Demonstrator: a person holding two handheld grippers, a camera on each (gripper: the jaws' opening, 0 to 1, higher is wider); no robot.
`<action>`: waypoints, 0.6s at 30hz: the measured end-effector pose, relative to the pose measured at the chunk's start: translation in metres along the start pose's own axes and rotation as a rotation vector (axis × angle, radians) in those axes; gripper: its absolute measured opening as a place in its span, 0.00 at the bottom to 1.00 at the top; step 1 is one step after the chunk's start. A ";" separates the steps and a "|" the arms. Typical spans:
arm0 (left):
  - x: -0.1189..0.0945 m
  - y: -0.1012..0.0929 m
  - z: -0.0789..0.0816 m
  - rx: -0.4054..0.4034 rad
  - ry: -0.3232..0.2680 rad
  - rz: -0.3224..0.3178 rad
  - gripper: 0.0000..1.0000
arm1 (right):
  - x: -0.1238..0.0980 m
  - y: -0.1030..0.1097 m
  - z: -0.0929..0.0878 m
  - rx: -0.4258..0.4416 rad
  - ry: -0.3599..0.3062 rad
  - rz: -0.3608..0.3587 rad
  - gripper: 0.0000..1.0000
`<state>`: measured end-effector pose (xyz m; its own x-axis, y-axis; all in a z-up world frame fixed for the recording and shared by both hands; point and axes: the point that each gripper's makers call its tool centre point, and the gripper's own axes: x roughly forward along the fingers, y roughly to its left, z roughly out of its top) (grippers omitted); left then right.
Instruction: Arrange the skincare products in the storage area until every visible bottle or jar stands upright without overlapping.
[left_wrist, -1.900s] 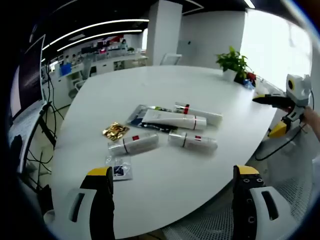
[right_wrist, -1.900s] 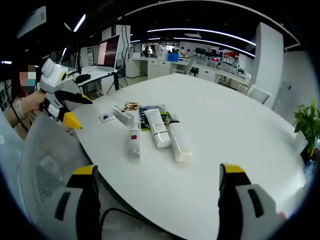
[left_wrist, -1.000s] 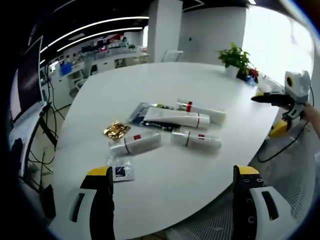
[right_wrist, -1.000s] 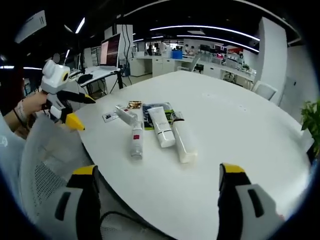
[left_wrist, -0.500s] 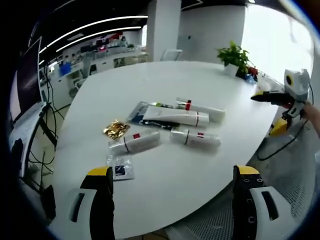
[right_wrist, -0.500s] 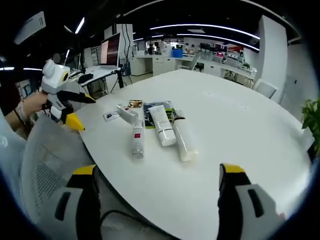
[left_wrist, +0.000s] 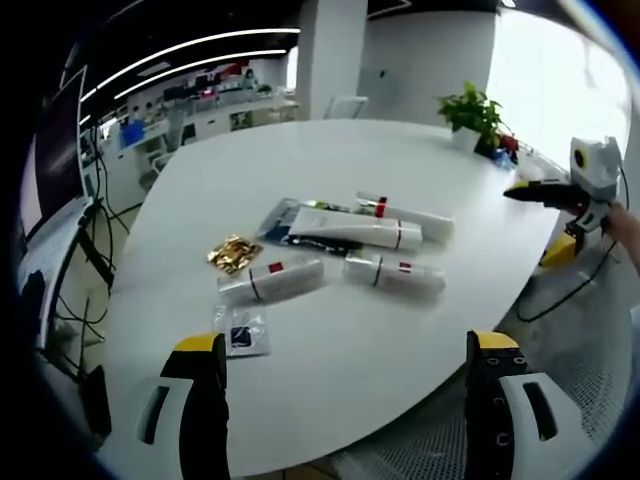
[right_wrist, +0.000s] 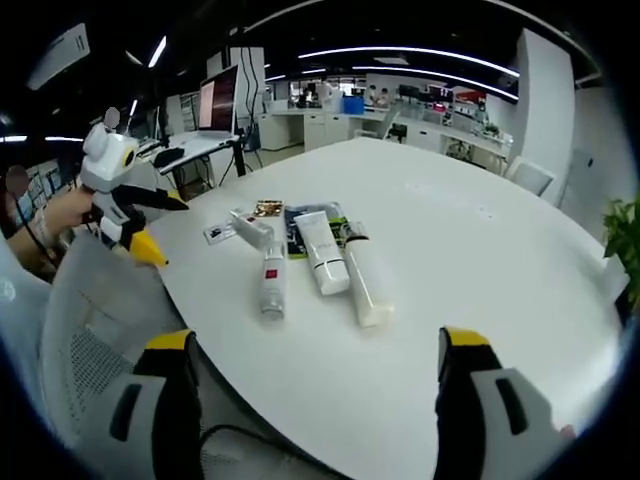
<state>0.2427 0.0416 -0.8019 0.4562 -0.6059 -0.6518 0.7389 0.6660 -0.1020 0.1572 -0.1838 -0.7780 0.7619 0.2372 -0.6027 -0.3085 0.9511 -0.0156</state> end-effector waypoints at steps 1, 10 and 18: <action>0.000 0.000 0.000 -0.001 0.001 -0.001 0.97 | 0.000 0.000 0.000 -0.001 0.002 0.000 1.00; 0.002 -0.002 -0.002 -0.005 0.005 -0.008 0.97 | 0.004 -0.010 0.005 -0.034 0.037 0.001 1.00; 0.004 -0.001 -0.001 -0.016 -0.003 -0.014 0.97 | 0.017 -0.015 0.010 -0.085 0.076 0.019 1.00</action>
<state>0.2433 0.0394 -0.8051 0.4472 -0.6162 -0.6483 0.7371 0.6645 -0.1231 0.1809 -0.1920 -0.7802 0.7111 0.2366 -0.6620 -0.3721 0.9256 -0.0689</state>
